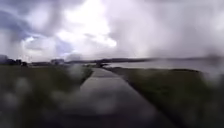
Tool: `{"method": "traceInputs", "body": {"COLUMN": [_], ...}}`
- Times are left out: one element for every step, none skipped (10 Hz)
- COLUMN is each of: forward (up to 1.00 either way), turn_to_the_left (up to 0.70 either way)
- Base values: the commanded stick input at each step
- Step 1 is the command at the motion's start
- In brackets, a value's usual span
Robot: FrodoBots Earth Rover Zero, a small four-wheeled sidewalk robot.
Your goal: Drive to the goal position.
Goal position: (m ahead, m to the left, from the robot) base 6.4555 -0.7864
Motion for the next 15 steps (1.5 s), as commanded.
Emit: {"method": "traceInputs", "body": {"forward": [0.7, 0.7, 0.7, 0.7, 0.7, 0.7, 0.7, 0.7, 0.7, 0.7, 0.7, 0.7, 0.7, 0.7, 0.7], "turn_to_the_left": [0.0, 0.0, 0.0, 0.0, 0.0, 0.0, 0.0, 0.0, 0.0, 0.0, 0.0, 0.0, 0.0, 0.0, 0.0]}}
